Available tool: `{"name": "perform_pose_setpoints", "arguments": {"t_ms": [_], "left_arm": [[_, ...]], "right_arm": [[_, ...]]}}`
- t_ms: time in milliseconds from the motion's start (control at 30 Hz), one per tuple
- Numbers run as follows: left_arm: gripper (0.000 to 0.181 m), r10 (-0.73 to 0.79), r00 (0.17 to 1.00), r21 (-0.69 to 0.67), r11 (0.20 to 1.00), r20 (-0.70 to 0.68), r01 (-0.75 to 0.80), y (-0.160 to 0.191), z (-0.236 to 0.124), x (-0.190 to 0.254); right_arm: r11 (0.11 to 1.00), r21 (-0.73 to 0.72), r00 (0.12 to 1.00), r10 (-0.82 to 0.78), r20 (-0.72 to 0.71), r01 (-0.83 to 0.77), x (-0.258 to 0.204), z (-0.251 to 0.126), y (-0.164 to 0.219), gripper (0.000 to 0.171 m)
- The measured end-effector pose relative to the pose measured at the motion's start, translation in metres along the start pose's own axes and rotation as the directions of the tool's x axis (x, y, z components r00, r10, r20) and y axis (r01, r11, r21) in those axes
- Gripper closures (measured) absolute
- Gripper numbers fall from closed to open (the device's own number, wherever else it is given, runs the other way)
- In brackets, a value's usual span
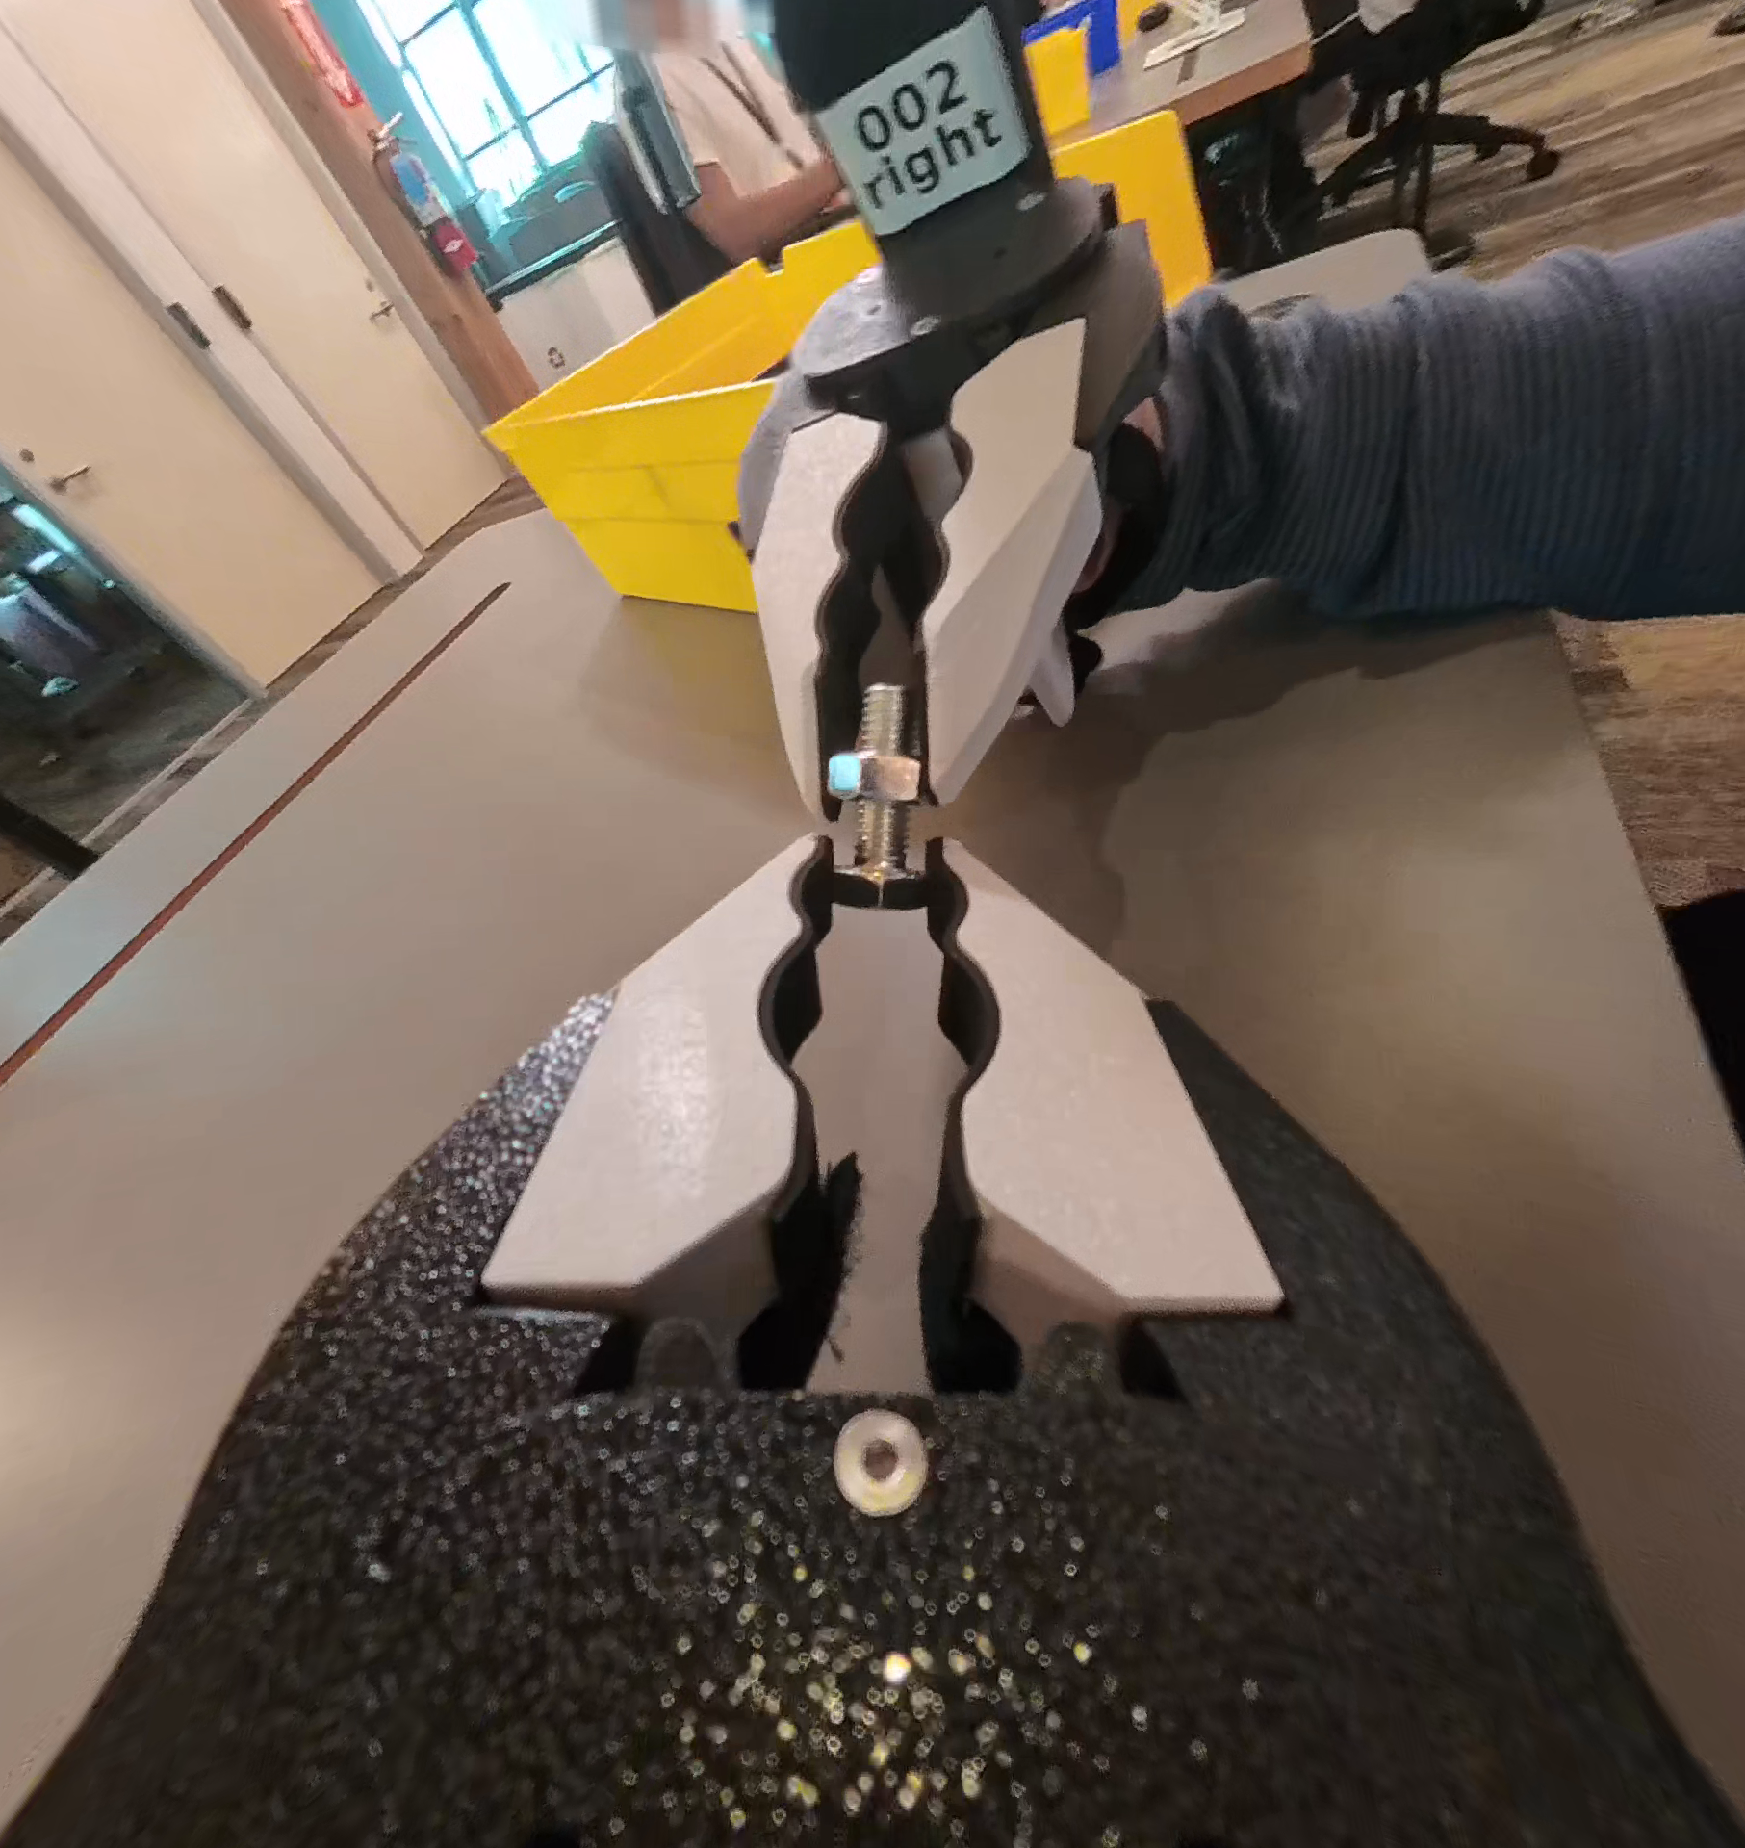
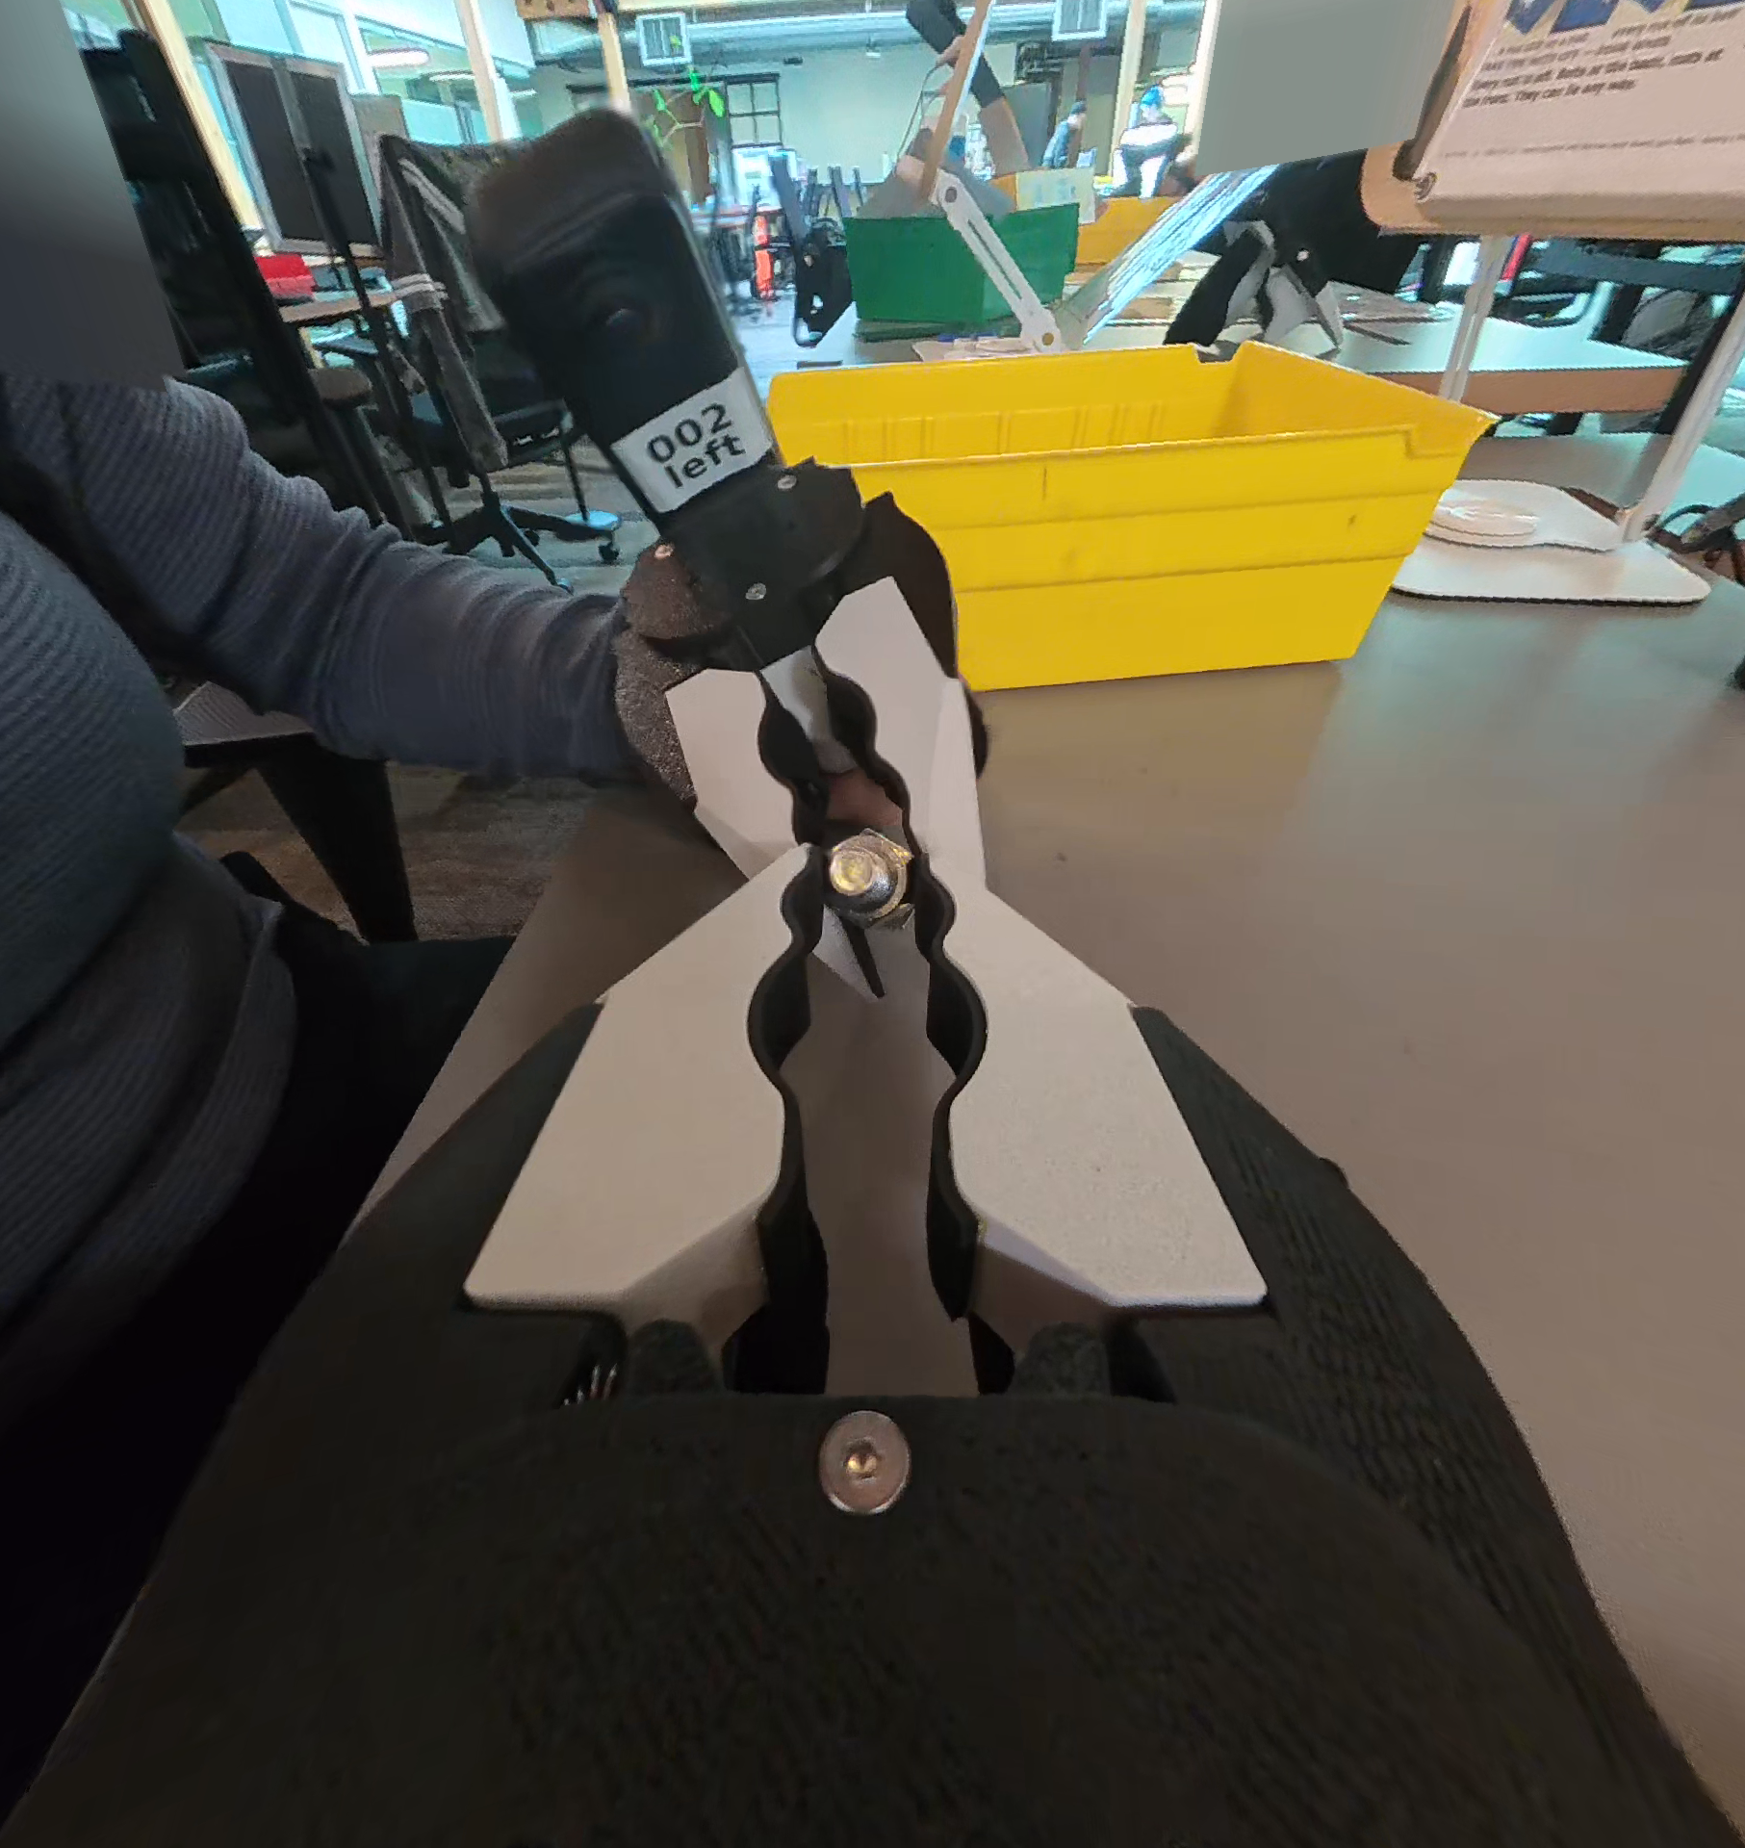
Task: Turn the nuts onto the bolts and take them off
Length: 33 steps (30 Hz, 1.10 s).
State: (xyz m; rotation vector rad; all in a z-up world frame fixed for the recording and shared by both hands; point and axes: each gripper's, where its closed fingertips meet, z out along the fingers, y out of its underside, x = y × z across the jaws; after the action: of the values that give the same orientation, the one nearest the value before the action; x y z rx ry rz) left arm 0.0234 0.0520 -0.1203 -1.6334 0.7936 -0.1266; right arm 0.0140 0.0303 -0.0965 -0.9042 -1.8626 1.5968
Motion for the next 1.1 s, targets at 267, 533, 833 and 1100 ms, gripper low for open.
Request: {"name": "perform_pose_setpoints", "arguments": {"t_ms": [267,533,833,1100], "left_arm": [[0.165,0.257,0.948,-0.298,0.934,0.186,-0.195,0.04,0.001,-0.028],[0.165,0.319,0.936,-0.407,0.883,0.15,-0.236,0.056,0.004,-0.027],[0.165,0.334,0.933,-0.418,0.872,0.132,-0.253,0.057,0.005,-0.025],[0.165,0.343,0.93,-0.437,0.863,0.136,-0.254,0.059,0.006,-0.026]], "right_arm": [[0.978,-0.201,0.985,0.026,-0.168,-0.06,0.028,0.007,0.033,0.137],[0.983,-0.157,0.983,-0.122,-0.139,0.1,0.016,0.02,0.019,0.149],[0.955,-0.296,0.981,-0.083,-0.173,0.028,0.027,0.016,0.043,0.138],[0.95,-0.309,0.973,-0.026,-0.229,-0.048,0.037,0.008,0.048,0.134]]}}
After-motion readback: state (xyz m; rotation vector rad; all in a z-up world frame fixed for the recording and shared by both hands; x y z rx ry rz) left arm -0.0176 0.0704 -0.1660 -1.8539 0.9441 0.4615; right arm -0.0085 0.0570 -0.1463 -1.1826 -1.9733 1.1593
